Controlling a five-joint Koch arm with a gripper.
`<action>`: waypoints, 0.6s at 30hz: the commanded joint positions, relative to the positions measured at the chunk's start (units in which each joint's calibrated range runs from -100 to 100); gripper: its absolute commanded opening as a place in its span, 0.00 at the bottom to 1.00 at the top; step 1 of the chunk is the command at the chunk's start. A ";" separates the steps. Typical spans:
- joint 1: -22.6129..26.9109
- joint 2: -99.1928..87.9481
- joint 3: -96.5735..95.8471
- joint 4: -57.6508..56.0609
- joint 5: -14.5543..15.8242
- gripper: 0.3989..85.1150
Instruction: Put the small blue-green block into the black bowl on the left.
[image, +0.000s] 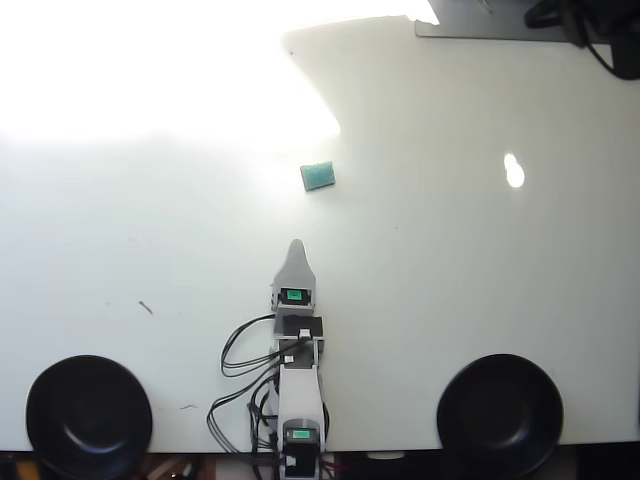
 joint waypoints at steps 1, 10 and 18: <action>0.00 1.99 -0.83 -0.18 0.00 0.58; 0.00 1.99 -0.83 -0.18 0.00 0.58; 0.05 1.99 -0.83 -0.18 0.05 0.58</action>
